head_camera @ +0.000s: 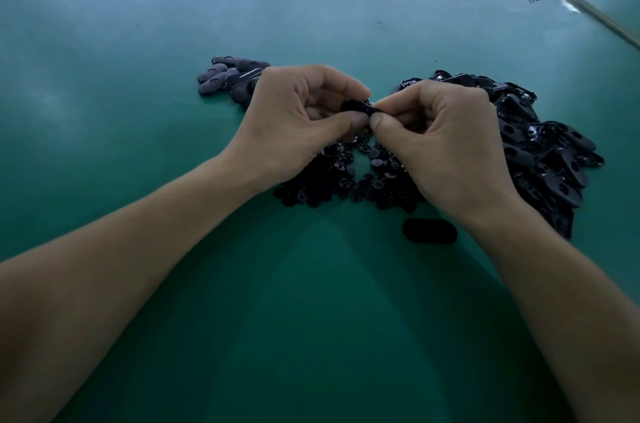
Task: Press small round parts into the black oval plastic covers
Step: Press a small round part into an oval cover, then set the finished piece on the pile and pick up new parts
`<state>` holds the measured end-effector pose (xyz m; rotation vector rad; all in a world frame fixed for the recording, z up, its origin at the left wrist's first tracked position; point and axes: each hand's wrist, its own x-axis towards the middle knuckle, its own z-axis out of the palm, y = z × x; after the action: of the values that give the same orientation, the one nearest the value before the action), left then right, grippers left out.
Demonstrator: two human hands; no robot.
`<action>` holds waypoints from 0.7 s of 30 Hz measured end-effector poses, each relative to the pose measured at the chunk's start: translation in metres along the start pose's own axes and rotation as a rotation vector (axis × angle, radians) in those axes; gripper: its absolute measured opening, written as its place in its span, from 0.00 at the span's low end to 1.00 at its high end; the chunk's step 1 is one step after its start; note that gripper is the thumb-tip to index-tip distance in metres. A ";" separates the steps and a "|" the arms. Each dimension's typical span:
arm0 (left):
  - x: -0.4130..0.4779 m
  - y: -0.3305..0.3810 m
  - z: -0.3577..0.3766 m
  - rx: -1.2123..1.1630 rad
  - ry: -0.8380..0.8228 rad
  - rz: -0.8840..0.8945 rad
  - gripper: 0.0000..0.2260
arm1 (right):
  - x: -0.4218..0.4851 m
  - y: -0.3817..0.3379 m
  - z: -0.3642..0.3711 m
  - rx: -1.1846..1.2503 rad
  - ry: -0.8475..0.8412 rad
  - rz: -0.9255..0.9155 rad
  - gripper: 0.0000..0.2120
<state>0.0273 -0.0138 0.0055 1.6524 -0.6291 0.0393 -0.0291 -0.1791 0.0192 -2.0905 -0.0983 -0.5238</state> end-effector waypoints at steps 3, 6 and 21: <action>0.000 0.001 -0.002 0.021 0.012 -0.001 0.11 | 0.000 0.000 0.000 0.013 -0.008 0.004 0.05; 0.000 0.002 -0.004 0.029 0.029 -0.007 0.13 | 0.000 0.000 -0.001 0.014 -0.017 -0.003 0.05; 0.010 -0.005 -0.017 0.245 0.435 0.033 0.06 | 0.001 0.004 -0.009 -0.425 0.228 0.035 0.14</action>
<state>0.0437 -0.0014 0.0078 1.7933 -0.3267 0.5035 -0.0300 -0.1885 0.0202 -2.4180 0.1983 -0.8133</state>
